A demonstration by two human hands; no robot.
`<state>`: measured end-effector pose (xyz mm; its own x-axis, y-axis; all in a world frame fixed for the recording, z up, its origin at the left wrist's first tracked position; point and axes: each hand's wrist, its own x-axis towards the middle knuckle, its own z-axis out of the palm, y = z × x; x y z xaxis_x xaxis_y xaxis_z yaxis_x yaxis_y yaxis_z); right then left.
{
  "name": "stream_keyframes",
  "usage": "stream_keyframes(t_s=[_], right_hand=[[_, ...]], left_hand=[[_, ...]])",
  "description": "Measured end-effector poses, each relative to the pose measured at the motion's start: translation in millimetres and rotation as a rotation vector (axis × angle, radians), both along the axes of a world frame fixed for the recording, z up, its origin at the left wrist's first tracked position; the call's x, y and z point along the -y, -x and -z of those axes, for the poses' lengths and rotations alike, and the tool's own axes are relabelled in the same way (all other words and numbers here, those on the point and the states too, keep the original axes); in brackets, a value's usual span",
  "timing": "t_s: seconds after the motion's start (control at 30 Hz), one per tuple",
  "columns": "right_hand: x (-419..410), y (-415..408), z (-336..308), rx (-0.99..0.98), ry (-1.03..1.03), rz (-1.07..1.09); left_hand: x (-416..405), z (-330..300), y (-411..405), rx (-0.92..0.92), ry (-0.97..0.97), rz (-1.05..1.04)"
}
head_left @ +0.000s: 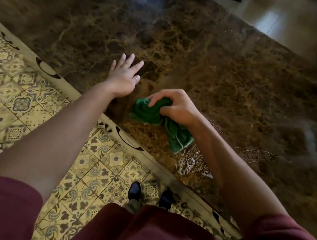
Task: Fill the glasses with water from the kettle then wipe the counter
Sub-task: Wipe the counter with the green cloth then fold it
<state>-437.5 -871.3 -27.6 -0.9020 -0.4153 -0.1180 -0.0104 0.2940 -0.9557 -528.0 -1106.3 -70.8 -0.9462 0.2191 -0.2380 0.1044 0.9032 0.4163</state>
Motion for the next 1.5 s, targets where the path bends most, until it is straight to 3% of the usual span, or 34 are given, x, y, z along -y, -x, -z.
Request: stream_keyframes(t_s=[0.17, 0.33, 0.4, 0.57, 0.7, 0.8, 0.93, 0.97, 1.07, 1.2, 1.33, 1.5], right_hand=[[-20.0, -42.3, -6.6, 0.135, -0.069, -0.066], [-43.7, -86.0, -8.9, 0.181, -0.019, 0.009], [-65.7, -100.0, -12.0, 0.173, 0.082, 0.184], [-156.6, -133.7, -18.9, 0.136, 0.43, 0.928], [-205.9, -157.8, -22.2, 0.143, 0.552, 1.213], [-213.1, -162.7, -16.5, 0.128, 0.359, 1.384], [-210.7, -170.6, -13.2, -0.141, -0.518, 1.435], [-208.6, -174.2, -13.2, -0.231, -0.63, 1.467], [-196.9, -174.9, -2.1, -0.34, -0.75, 1.336], [-189.0, -164.4, 20.2, -0.149, -0.995, 1.091], [-189.5, -162.3, 19.0, -0.136, -0.975, 1.056], [-132.9, -178.7, 20.5, -0.285, -0.848, 0.86]], left_hand=[[-4.4, -3.8, -6.9, -0.045, 0.044, 0.001], [-7.3, -17.3, -16.5, -0.041, 0.021, 0.007], [-13.1, -24.0, -18.8, -0.036, -0.008, 0.005], [-61.1, -32.7, -21.9, -0.189, -0.083, 0.2], [-105.8, -32.1, -19.8, -0.135, -0.062, 0.367], [-127.0, -24.5, -20.8, -0.142, 0.008, 0.392], [-130.2, -13.5, -21.3, -0.152, 0.042, 0.371], [-130.1, -12.1, -20.6, -0.15, 0.048, 0.374], [-130.0, -9.9, -18.4, -0.128, 0.068, 0.377], [-130.6, -12.4, -15.2, -0.056, 0.063, 0.392], [-129.9, -15.0, -16.1, -0.037, 0.066, 0.394], [-130.9, -15.6, -17.5, -0.034, 0.068, 0.397]])
